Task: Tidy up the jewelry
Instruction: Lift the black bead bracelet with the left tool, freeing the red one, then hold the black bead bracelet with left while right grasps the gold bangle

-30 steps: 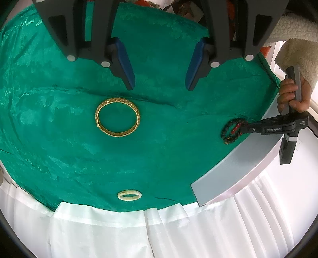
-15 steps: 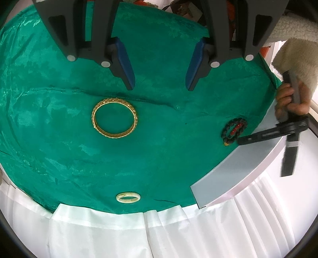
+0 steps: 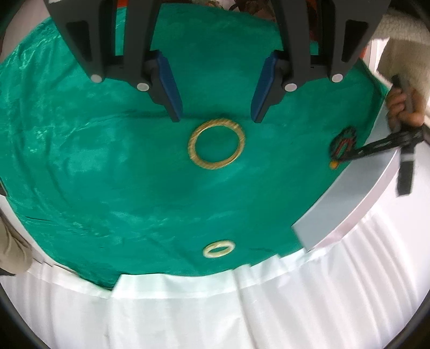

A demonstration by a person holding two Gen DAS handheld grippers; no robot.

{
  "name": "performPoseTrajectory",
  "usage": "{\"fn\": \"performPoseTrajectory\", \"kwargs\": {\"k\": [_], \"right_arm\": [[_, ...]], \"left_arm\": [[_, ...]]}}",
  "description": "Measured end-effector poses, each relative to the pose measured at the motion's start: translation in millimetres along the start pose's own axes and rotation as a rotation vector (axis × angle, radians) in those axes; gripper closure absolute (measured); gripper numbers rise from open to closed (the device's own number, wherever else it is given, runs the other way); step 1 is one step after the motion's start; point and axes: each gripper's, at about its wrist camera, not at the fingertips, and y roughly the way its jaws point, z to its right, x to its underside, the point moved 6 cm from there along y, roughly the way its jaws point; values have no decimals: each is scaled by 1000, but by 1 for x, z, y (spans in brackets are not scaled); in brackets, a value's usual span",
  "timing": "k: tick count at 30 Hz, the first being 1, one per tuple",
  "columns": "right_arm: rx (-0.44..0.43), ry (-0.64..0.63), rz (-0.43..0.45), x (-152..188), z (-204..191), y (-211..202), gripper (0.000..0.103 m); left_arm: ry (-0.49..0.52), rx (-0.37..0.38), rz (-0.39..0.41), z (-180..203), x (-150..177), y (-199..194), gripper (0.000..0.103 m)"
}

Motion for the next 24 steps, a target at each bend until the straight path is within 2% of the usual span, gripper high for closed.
{"fn": "performPoseTrajectory", "kwargs": {"k": [3, 7, 9, 11, 12, 13, 14, 19, 24], "right_arm": [[43, 11, -49, -9, 15, 19, 49], [39, -20, -79, -17, 10, 45, 49], [77, -82, -103, -19, 1, 61, 49], [120, -116, -131, -16, -3, 74, 68], [129, -132, -158, -14, -6, 81, 89], [142, -144, -148, -14, -7, 79, 95], [142, -147, -148, -15, -8, 76, 96], [65, -142, -85, -35, -27, 44, 97], [-54, -182, -5, -72, -75, 10, 97]], "left_arm": [[-33, 45, 32, 4, -2, -17, 93], [-22, 31, 48, 12, 0, -23, 93], [-26, 37, 44, 15, 1, -25, 93], [-35, 44, 43, 17, -1, -30, 93], [-41, 44, 46, 17, -1, -35, 93], [-48, 48, 49, 17, -2, -39, 93], [-57, 54, 54, 17, -3, -46, 93], [-94, 55, 94, 11, -13, -87, 93], [-136, 76, 152, -2, -26, -142, 93]]}}
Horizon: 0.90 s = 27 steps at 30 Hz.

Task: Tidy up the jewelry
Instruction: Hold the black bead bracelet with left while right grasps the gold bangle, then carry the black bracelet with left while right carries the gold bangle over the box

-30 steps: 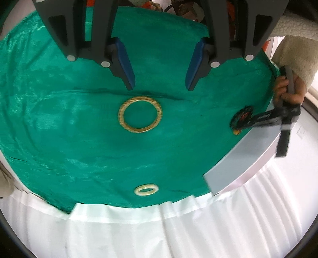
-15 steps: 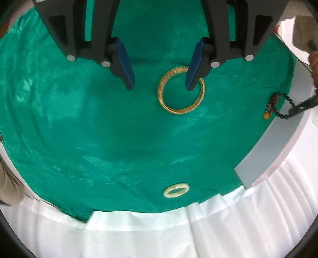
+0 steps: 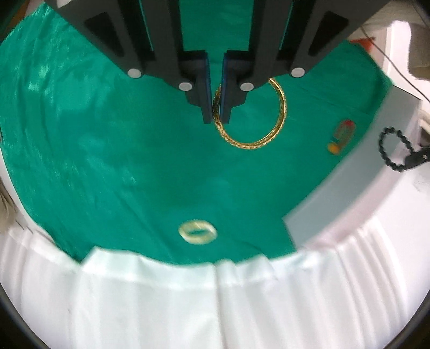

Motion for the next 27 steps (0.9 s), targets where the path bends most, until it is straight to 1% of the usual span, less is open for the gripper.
{"fn": "performPoseTrajectory", "kwargs": {"k": [3, 5, 7, 9, 11, 13, 14, 15, 18, 21, 25, 27], "right_arm": [[-75, -42, 43, -27, -37, -12, 97], [-155, -75, 72, -52, -69, -16, 97], [-232, -89, 86, -72, -101, -14, 97], [-307, -103, 89, -92, -134, -5, 97], [-352, -122, 83, -109, -166, 9, 97], [-413, -141, 50, -125, -208, 30, 97], [-434, -144, 36, -130, -221, 38, 97], [-461, -151, 11, -136, -243, 52, 97], [-483, -173, -20, -147, -283, 79, 97], [-467, -197, -44, -158, -316, 110, 97], [-413, -237, -85, -166, -335, 150, 97], [-382, -249, -111, -165, -341, 169, 97]], "left_arm": [[-36, 1, 46, -13, -16, -34, 93], [-58, -7, 77, -26, -29, -56, 93], [-73, -58, 117, -45, -43, -75, 93], [-85, -109, 137, -65, -53, -83, 93], [-114, -152, 139, -88, -61, -84, 93], [-136, -195, 136, -113, -65, -79, 93], [-157, -218, 128, -126, -66, -75, 93], [-177, -226, 117, -138, -65, -70, 93], [-237, -255, 84, -168, -59, -54, 93], [-269, -280, 48, -189, -46, -44, 93], [-282, -300, -1, -197, -26, -29, 93], [-288, -302, -21, -197, -16, -22, 93]]}}
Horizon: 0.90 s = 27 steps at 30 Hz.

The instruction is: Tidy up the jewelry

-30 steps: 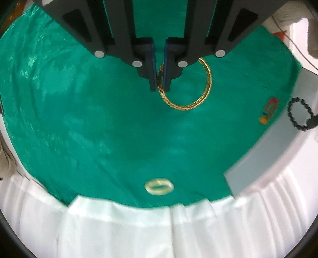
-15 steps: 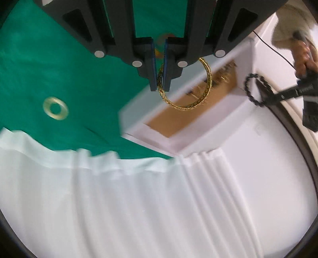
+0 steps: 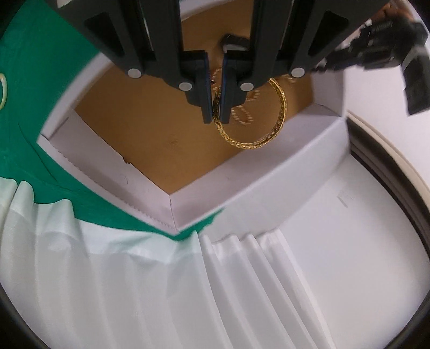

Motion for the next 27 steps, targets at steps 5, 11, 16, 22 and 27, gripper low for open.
{"fn": "performPoseTrajectory", "kwargs": {"k": [5, 11, 16, 22, 27], "right_arm": [[40, 29, -43, 5, 19, 29, 97], [47, 65, -22, 7, 31, 28, 85], [58, 72, 88, 7, 34, -4, 42], [135, 45, 130, 33, 49, -39, 37], [212, 60, 126, 84, 84, -66, 35]], "left_arm": [[-3, -9, -40, -2, 15, 19, 93], [42, -77, -13, -1, 21, 24, 53], [40, -88, 40, 2, 22, 13, 26], [97, -91, 92, 30, 33, -7, 18], [189, -54, 125, 74, 51, -21, 14]]}}
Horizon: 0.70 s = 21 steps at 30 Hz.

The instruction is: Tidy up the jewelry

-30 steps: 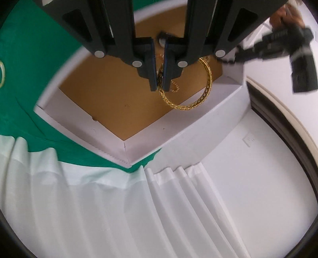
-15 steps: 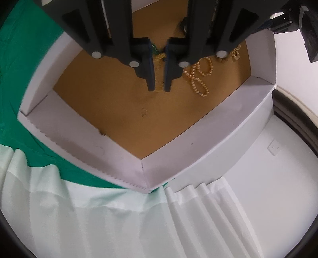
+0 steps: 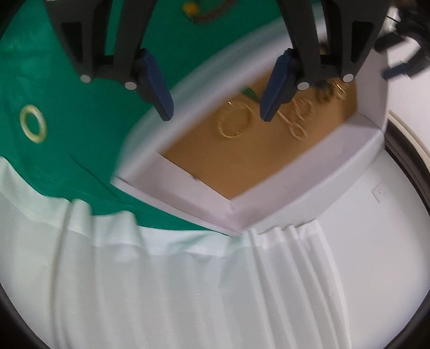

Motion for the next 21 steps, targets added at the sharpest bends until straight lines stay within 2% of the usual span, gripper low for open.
{"fn": "performPoseTrajectory", "kwargs": {"k": [7, 10, 14, 21], "right_arm": [[108, 37, -114, 100, 71, -33, 35], [161, 42, -130, 138, 93, -56, 35], [205, 87, -118, 181, 114, -91, 35], [252, 111, -85, 228, 130, -126, 35]], "left_arm": [[97, 113, -27, 67, 29, 1, 13], [130, 149, -57, 90, 46, 11, 13], [166, 159, -118, 109, 69, 28, 13], [220, 135, -192, 123, 100, 47, 13]]}}
